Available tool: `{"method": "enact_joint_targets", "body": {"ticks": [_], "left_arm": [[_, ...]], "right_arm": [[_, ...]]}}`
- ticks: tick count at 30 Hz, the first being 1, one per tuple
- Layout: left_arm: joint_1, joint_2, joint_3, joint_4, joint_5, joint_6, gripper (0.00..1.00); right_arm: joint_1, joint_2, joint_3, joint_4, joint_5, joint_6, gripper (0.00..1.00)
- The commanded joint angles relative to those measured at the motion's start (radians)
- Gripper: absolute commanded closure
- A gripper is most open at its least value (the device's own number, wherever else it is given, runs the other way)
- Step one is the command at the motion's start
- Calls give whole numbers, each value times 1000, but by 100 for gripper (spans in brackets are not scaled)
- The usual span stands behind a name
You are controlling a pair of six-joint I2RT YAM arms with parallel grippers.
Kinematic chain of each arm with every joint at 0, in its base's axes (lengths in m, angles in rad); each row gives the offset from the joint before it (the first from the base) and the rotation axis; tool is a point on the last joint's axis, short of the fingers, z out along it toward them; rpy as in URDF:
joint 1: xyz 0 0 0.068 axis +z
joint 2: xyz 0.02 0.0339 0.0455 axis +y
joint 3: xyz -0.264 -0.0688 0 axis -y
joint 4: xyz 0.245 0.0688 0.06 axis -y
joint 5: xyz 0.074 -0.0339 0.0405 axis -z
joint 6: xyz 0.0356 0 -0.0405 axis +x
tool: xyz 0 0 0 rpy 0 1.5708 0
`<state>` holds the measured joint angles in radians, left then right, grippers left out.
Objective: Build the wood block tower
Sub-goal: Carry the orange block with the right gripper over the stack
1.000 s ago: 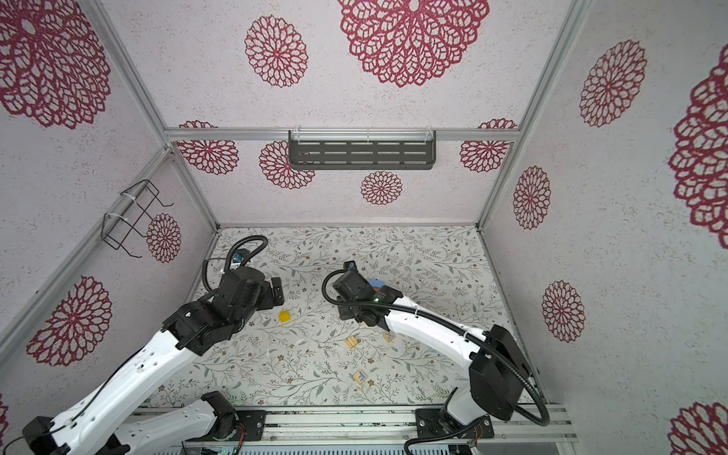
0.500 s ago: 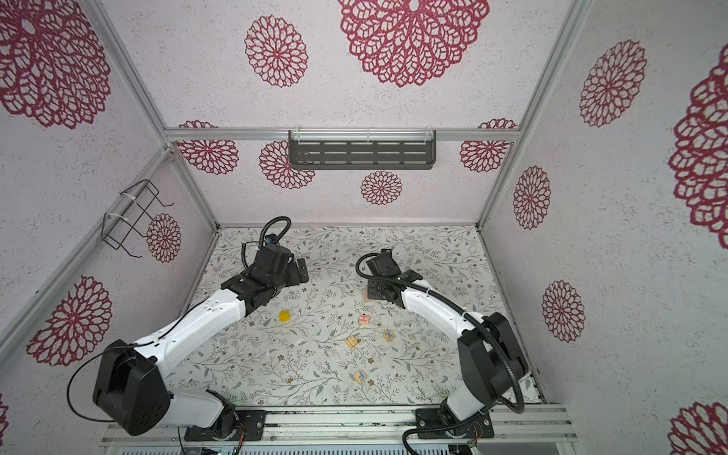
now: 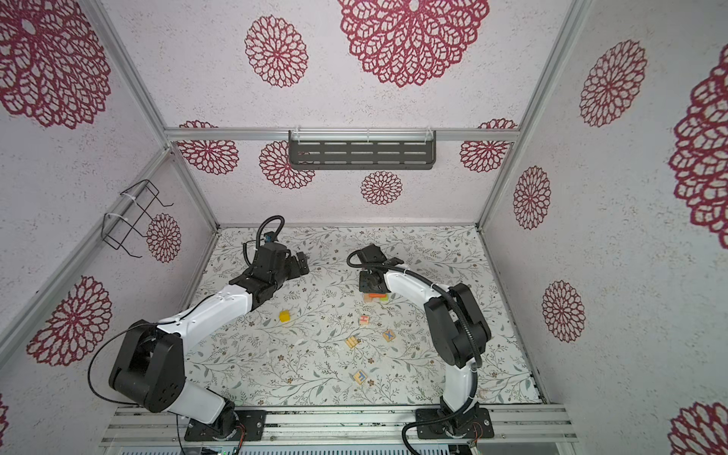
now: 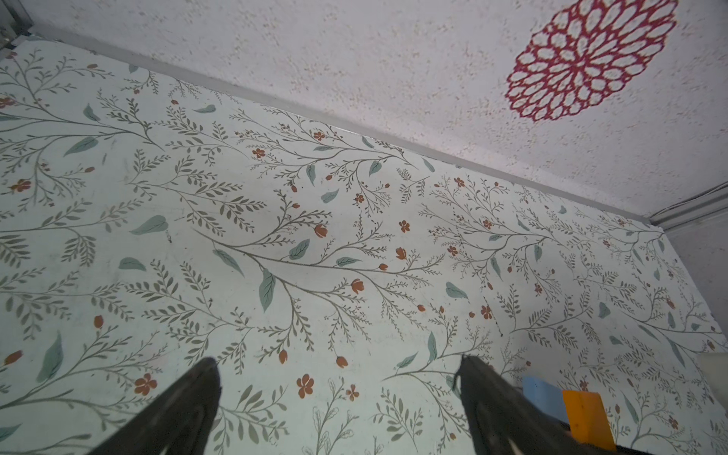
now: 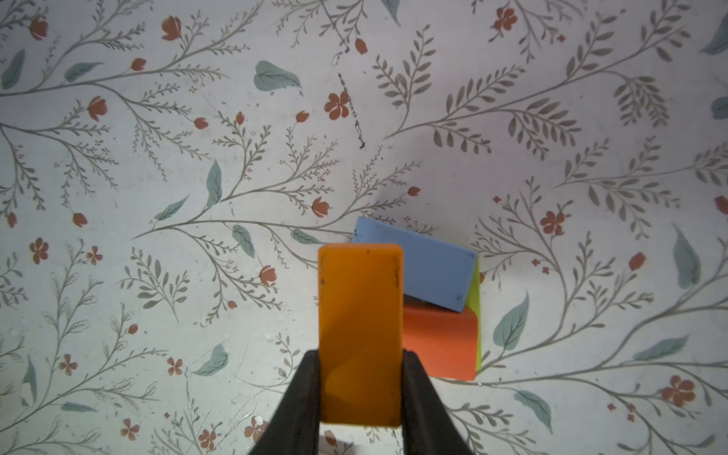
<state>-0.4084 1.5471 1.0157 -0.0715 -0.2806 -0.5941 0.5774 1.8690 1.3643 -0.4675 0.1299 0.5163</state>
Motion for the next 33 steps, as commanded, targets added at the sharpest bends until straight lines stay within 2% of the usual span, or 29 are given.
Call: {"method": "enact_joint_targets", "body": {"ticks": [1,4,33], "left_arm": [[12,-26,-43,69,-13,-6,3],[14,-37,-70,111,2,-16,3],[14,21,-51,113,50,-33,3]], "right_arm": [[0,1,25,-40,0,12,83],[1,2,25,-52,11,17,83],[-1,26,33,-95,82,-13,82]]}}
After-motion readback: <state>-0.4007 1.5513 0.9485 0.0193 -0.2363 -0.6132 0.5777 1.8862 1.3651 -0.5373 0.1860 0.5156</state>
